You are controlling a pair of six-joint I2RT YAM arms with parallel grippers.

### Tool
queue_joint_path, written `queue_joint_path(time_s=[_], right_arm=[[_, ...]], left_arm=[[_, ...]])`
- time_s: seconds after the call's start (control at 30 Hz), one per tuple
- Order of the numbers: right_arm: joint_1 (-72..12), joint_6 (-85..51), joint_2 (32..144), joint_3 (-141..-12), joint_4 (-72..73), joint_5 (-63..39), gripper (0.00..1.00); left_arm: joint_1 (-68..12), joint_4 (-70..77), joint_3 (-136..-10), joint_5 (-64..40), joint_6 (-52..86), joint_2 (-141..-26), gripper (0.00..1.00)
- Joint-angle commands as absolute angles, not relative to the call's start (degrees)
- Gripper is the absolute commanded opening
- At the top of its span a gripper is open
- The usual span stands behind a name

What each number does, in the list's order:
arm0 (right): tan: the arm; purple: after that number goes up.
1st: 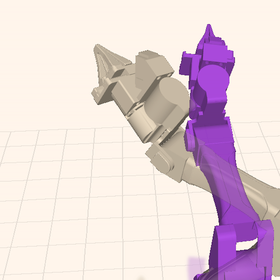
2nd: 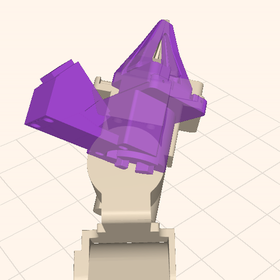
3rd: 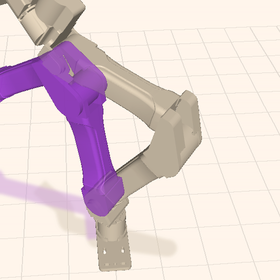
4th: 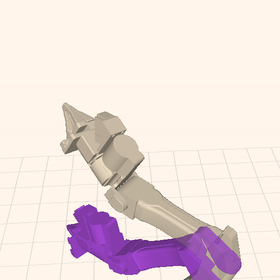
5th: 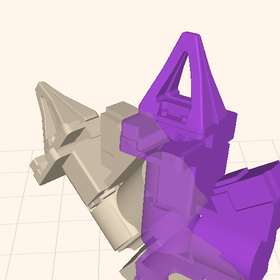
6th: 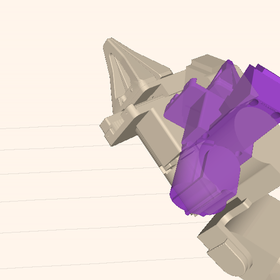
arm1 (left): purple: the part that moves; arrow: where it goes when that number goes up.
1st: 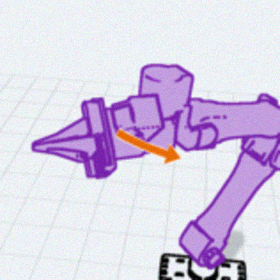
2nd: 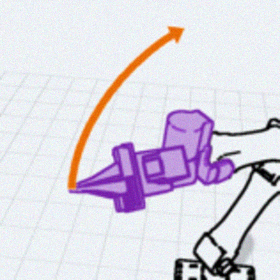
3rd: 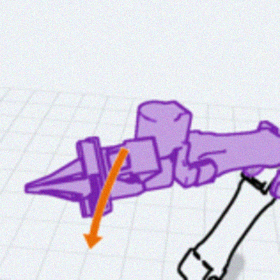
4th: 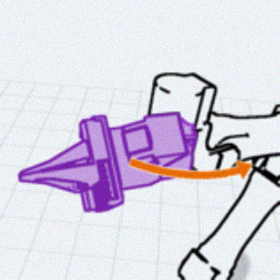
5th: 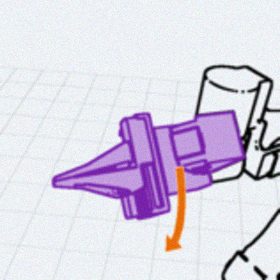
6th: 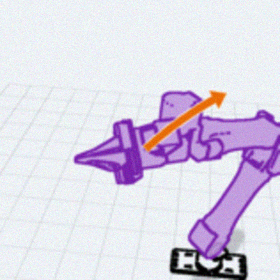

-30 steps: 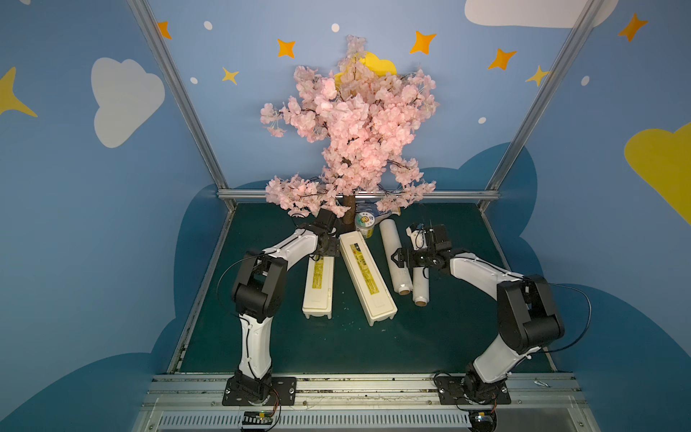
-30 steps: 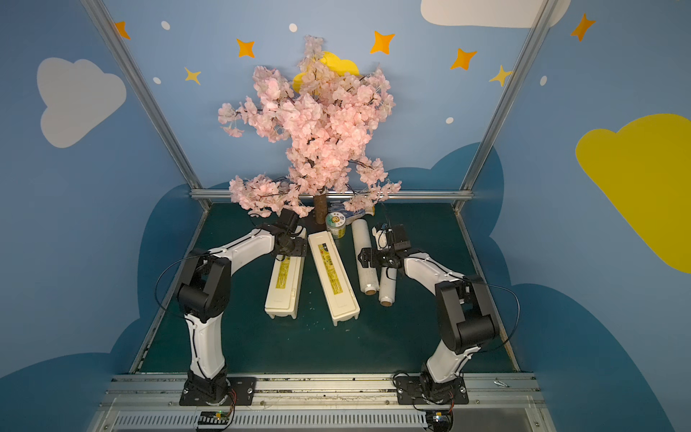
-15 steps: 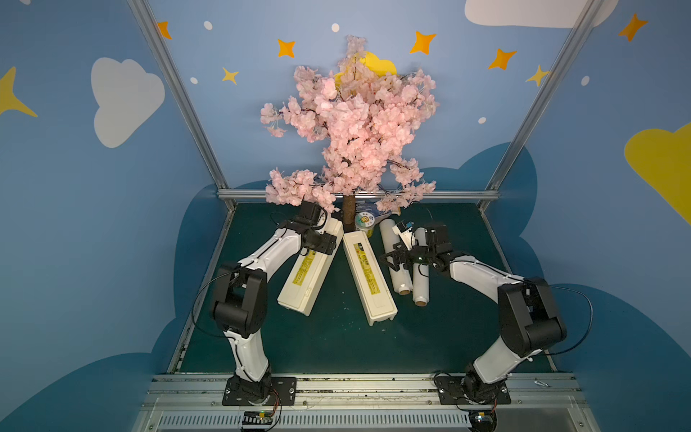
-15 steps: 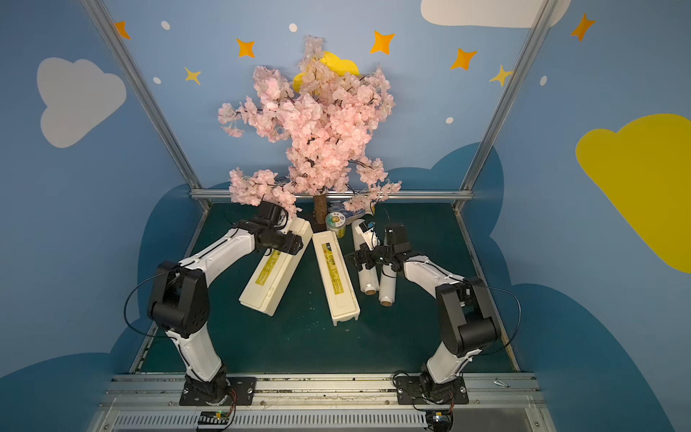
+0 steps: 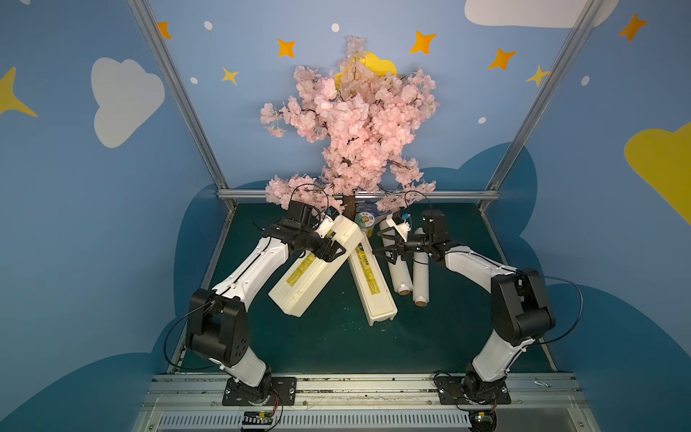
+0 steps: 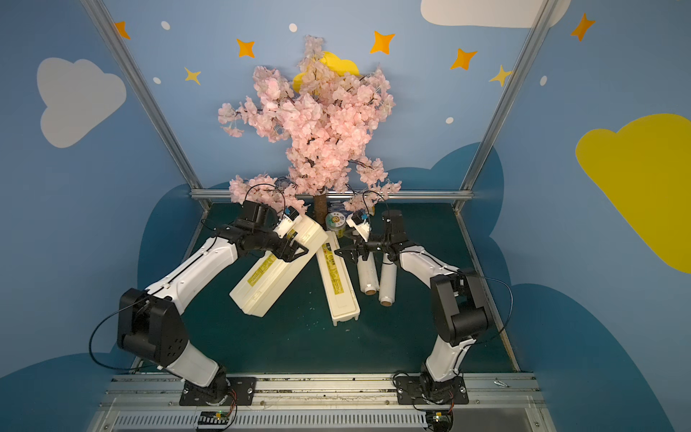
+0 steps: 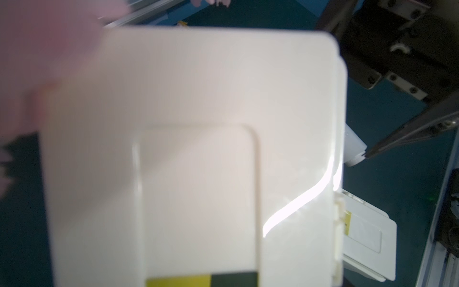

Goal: Put plastic wrap rolls into dispensers
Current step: Pick up the plastic wrap cutting box from the center of the board, then open the lid of the plastic wrap cutting box.

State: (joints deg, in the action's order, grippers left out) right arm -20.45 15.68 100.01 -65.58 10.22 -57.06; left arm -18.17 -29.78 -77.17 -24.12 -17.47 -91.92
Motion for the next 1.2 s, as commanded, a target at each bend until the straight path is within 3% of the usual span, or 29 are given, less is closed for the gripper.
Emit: queue_joint_path(time_s=[0.0, 0.67, 1.17], right_arm=[[-20.7, 17.1, 100.4, -67.6, 11.0, -61.9, 0.94], [-21.8, 25.2, 99.0, -69.2, -1.2, -71.4, 0.95], [-21.6, 42.5, 94.4, -68.9, -16.7, -62.7, 0.95]], left_arm=[[-20.3, -30.9, -77.0, -30.6, -24.9, -90.6, 0.73], [-26.0, -19.3, -70.6, -38.1, -37.0, -86.1, 0.73], [-26.7, -15.1, -66.3, -41.8, -43.4, -84.2, 0.72]])
